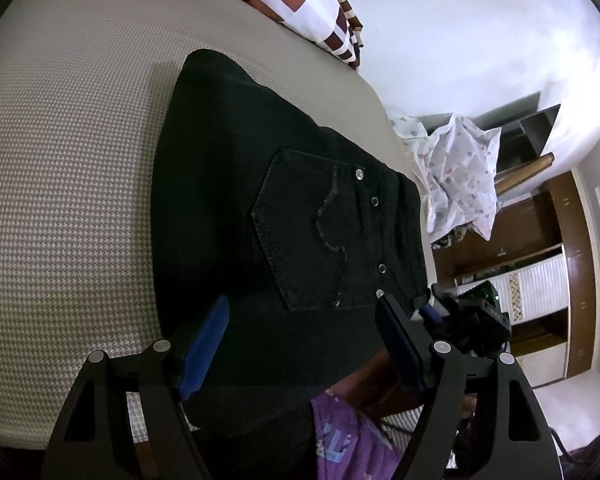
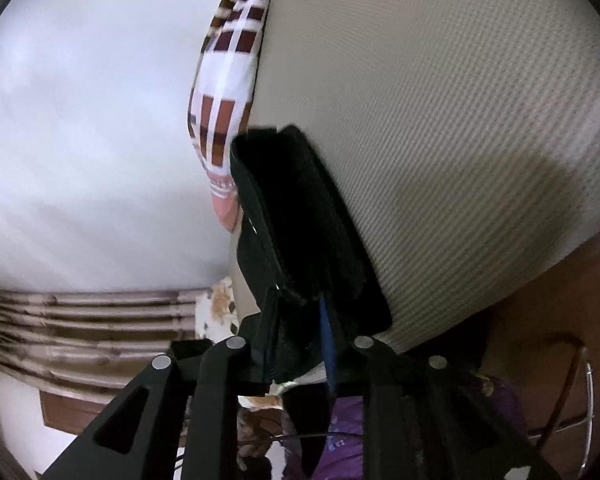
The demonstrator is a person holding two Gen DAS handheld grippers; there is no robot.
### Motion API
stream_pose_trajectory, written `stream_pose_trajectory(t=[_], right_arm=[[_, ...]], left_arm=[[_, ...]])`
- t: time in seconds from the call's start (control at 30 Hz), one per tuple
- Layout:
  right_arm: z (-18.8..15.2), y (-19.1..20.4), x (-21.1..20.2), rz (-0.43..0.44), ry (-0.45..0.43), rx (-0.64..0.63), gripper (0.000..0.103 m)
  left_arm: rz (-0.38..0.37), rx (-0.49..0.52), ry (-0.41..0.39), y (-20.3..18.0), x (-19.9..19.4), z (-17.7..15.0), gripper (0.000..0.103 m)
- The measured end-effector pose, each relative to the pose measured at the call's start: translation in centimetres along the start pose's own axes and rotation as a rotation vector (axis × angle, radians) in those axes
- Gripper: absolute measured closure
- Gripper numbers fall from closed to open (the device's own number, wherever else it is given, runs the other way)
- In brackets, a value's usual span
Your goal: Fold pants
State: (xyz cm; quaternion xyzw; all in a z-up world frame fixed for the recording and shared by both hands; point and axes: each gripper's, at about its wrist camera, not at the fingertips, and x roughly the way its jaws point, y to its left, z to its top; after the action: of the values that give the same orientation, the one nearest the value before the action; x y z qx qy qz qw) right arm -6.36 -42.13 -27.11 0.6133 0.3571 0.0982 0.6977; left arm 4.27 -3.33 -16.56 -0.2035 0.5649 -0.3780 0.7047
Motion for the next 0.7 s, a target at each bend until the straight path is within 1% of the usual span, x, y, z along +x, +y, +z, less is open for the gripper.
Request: stream_pose_trajectory(t=[0.03,0.07,0.1,0.2,0.3,0.37,0.4,0.43,0.5,0.53,0.6,0.7], right_arm=[[0.2,0.1,-0.5,-0.026,-0.019,-0.011,0.069],[0.3,0.2,-0.9,-0.05,-0.039,-0.025,0.053],[0.6,0.4,-1.2,-0.063,-0.056,-0.032,0.042],[0.7,0.7,-1.0,-0.061,-0.037,-0.045,0.041],[0.4,1.5,0.4,-0.113,0.005,-0.103,0.041],[0.1,1.6,1.3,-0.115,0.031,-0.111,0.041],[-0.1,1.7,1.8,-0.119,0.045,-0.115,0.041],[-0.2,1.9,2.2,-0.131,0.055,-0.128,0.045],[-0.8,2.8,2.6,-0.191,0.063,-0.2,0.073],[-0.9,2.9,2.6,-0.19,0.065,-0.209,0.073],[-1.0,3.1,2.3,-0.163,0.065,-0.204,0.077],[-1.6,3.9,1.9,-0.043,0.072,-0.16,0.078]], left_arm=[[-0.001,0.0,0.001,0.2,-0.1,-0.1,0.027],[-0.001,-0.001,0.002,0.3,-0.2,-0.1,0.027],[-0.001,-0.003,0.002,0.3,-0.3,-0.1,0.027],[0.001,-0.001,0.0,0.3,-0.3,-0.2,0.027],[0.006,0.001,0.0,0.2,-0.3,-0.3,0.027],[0.007,0.002,-0.001,0.2,-0.3,-0.3,0.027],[0.008,0.002,-0.001,0.1,-0.2,-0.3,0.027],[0.009,0.001,-0.001,0.1,-0.3,-0.3,0.027],[0.011,-0.002,-0.002,0.1,-0.3,-0.3,0.027],[0.011,-0.002,-0.001,0.2,-0.3,-0.4,0.027],[0.01,-0.004,0.0,0.3,-0.3,-0.3,0.027],[0.018,-0.003,0.006,0.4,-0.4,-0.2,0.027]])
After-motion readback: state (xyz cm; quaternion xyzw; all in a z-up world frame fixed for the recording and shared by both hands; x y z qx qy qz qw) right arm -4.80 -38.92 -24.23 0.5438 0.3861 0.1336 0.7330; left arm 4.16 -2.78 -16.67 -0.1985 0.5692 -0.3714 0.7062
